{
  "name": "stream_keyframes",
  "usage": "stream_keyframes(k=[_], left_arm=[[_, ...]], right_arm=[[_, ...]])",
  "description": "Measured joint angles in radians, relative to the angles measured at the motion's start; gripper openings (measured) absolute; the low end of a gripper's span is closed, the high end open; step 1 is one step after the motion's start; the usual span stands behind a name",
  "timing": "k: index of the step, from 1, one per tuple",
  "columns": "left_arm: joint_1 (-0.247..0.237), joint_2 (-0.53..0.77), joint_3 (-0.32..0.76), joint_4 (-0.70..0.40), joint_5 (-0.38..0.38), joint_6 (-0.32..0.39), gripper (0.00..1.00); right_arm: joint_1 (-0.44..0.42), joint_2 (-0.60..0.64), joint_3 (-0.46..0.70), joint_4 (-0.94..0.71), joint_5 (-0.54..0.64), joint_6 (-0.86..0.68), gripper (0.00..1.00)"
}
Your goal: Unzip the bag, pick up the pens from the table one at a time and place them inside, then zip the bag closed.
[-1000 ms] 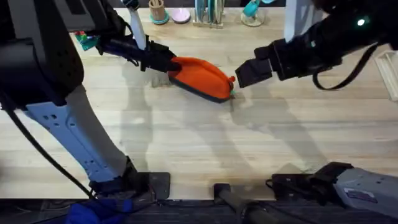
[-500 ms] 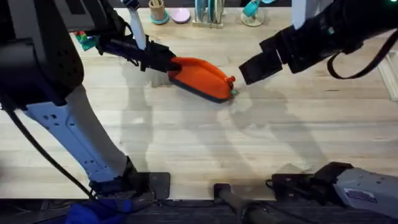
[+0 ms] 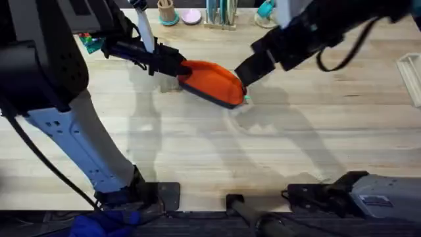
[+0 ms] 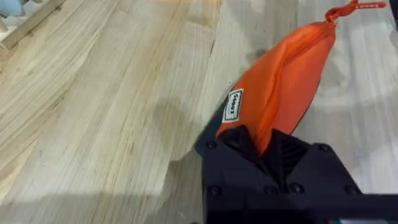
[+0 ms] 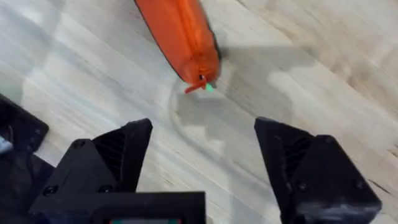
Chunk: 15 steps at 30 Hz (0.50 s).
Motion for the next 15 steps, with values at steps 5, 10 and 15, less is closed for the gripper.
stream_keyframes(k=[5, 10, 15], left_arm=[[0.000, 0.000, 0.000, 0.000, 0.000, 0.000, 0.040], [0.000, 0.000, 0.000, 0.000, 0.000, 0.000, 0.040], [0.000, 0.000, 0.000, 0.000, 0.000, 0.000, 0.040]], right_arm=[[0.006, 0.088, 0.000, 0.001, -0.010, -0.007, 0.980], [0.006, 0.170, 0.000, 0.022, -0.010, -0.007, 0.943], [0.006, 0.229, 0.000, 0.033, -0.010, -0.010, 0.903]])
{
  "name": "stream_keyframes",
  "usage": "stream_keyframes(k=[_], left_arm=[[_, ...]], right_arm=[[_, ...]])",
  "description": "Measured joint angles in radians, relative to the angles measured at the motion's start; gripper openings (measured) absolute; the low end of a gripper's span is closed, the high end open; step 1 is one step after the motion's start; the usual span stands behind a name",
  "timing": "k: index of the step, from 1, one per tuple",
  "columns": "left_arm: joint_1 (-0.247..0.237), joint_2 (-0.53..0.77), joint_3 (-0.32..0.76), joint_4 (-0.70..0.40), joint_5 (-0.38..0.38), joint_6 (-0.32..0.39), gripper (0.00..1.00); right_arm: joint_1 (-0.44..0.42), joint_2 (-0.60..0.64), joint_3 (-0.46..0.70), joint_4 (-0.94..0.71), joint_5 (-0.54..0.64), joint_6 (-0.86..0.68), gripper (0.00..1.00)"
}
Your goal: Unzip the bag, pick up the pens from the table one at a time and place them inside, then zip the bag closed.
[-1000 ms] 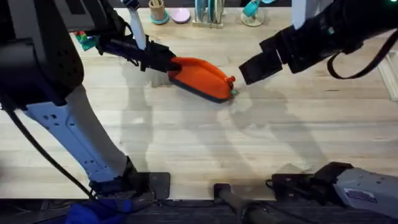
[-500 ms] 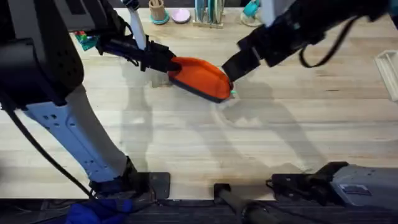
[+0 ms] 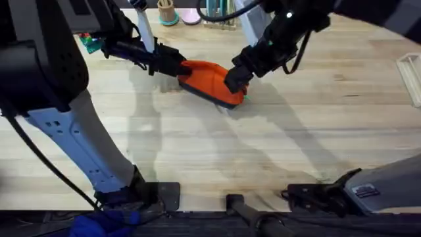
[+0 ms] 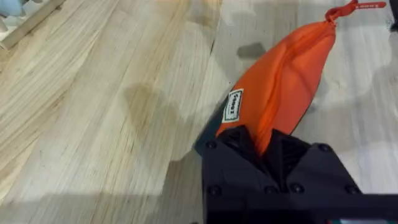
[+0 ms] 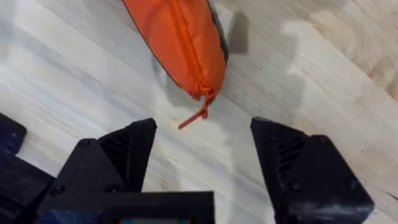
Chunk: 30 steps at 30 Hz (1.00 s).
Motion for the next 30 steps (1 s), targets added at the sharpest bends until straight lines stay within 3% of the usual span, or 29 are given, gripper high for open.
stream_keyframes(k=[7, 18, 30], left_arm=[[0.000, 0.000, 0.000, 0.000, 0.000, 0.000, 0.040], [0.002, 0.000, 0.000, -0.010, -0.002, 0.000, 0.038], [0.002, 0.000, 0.000, -0.011, -0.002, 0.000, 0.038]], right_arm=[[0.000, 0.027, 0.000, 0.027, -0.015, -0.001, 0.770], [0.000, 0.071, 0.001, 0.038, -0.023, -0.001, 0.731], [0.000, 0.091, 0.001, 0.038, -0.023, -0.001, 0.415]])
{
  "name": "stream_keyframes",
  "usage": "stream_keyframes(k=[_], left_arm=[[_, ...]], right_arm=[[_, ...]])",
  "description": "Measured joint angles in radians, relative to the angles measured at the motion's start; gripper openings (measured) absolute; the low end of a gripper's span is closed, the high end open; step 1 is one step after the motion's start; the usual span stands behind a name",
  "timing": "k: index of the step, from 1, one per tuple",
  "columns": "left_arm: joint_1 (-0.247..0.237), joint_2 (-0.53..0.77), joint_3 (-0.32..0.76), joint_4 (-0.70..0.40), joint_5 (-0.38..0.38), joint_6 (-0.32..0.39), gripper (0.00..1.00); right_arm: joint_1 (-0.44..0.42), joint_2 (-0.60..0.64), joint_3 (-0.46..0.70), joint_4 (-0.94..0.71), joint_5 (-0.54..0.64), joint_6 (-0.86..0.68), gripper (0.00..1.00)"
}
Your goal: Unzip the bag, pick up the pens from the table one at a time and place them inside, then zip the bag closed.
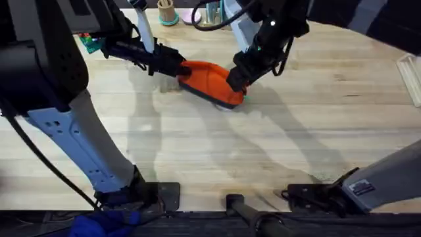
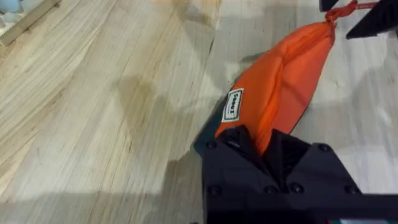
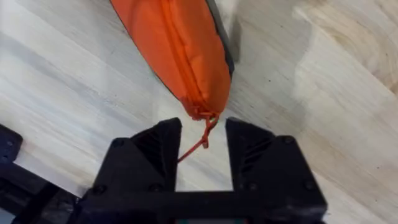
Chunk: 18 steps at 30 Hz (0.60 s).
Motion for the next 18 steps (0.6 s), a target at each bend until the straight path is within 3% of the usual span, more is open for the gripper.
stream_keyframes(k=[5, 8, 18], left_arm=[[0.000, 0.000, 0.000, 0.000, 0.000, 0.000, 0.038], [0.000, 0.000, 0.000, 0.000, 0.000, 0.000, 0.038], [0.000, 0.000, 0.000, 0.000, 0.000, 0.000, 0.038]], right_arm=[[0.000, 0.000, 0.000, 0.000, 0.000, 0.000, 0.237], [0.000, 0.000, 0.000, -0.001, 0.000, -0.003, 0.062], [0.000, 0.000, 0.000, -0.002, 0.001, -0.004, 0.032]])
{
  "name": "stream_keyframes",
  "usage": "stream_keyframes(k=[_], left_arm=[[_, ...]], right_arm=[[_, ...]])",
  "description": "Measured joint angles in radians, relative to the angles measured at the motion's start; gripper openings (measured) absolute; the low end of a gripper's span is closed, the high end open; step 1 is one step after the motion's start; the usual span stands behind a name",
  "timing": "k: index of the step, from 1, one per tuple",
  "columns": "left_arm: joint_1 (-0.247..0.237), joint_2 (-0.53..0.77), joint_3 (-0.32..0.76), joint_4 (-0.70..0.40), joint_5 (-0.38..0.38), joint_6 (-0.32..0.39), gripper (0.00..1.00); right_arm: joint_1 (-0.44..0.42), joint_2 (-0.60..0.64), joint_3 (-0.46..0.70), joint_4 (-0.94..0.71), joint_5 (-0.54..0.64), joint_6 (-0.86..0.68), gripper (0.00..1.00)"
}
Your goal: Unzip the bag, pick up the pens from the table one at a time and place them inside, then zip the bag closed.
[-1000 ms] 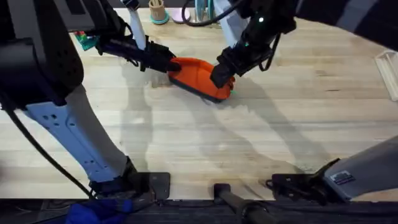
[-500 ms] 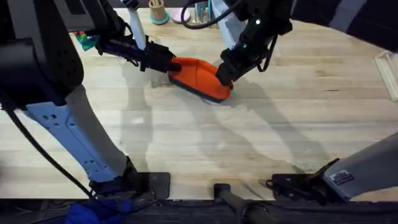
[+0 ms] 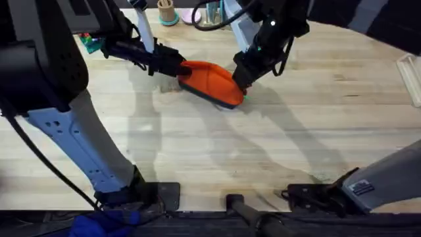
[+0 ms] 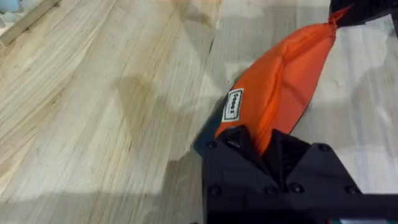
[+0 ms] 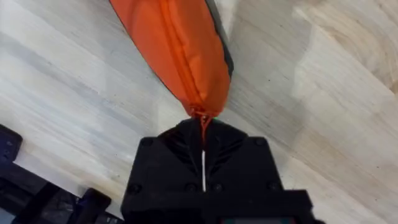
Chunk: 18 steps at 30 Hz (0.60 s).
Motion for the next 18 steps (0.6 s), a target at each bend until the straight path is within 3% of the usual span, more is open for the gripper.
stream_keyframes(k=[18], left_arm=[[0.000, 0.000, 0.000, -0.002, 0.000, 0.000, 0.039]], right_arm=[[-0.002, 0.000, 0.075, -0.121, -0.007, 0.000, 0.032]])
